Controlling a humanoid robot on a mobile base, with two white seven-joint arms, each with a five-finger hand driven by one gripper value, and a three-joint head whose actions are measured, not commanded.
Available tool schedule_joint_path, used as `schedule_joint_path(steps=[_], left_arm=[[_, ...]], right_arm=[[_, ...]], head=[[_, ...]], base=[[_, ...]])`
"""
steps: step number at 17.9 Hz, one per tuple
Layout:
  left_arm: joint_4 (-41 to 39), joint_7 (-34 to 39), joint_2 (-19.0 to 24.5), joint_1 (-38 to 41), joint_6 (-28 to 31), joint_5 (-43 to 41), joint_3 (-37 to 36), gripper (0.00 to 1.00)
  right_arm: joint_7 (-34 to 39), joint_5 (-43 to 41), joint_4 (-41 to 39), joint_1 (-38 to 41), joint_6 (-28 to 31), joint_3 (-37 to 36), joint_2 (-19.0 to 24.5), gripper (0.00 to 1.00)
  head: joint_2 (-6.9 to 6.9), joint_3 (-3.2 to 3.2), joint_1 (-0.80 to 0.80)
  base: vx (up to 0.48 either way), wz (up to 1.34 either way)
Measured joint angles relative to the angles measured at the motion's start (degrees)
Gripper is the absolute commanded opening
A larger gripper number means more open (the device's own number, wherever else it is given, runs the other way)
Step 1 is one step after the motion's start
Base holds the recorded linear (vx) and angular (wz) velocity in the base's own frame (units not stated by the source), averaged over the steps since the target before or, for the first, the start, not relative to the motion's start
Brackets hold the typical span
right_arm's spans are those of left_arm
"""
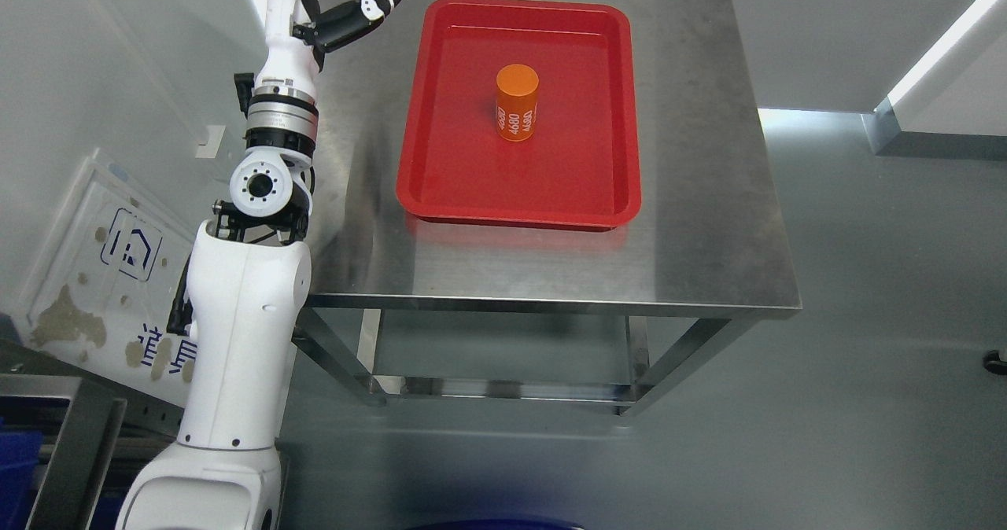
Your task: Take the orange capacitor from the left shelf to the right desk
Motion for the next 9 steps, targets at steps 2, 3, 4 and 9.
schedule_joint_path(steps=[2,3,4,9], left_arm=[[-0.77,-0.29,0.00,1.90,0.44,0.45,-0.09,1.00],[-1.15,-0.54,0.00,2.91,1.96,0.66,-0.27,1.00],[-1.54,-1.14,0.00,3.82,2.99,0.82,-0.45,1.00],[-2.88,-4.37,0.00,6.41,4.59,1.19,-1.08,1.00]], right_arm=[[-0.11,0.00,0.00,0.00,0.00,0.00,0.00,1.00],[-0.17,0.00,0.00,0.00,0.00,0.00,0.00,1.00],[-0.20,0.00,0.00,0.00,0.00,0.00,0.00,1.00],[-0.15,0.00,0.00,0.00,-0.10,0.00,0.00,1.00]], head=[[0.00,0.00,0.00],[0.00,0.00,0.00],[0.00,0.00,0.00],[0.00,0.00,0.00]], base=[[0.000,0.00],[0.000,0.00],[0.000,0.00],[0.000,0.00]])
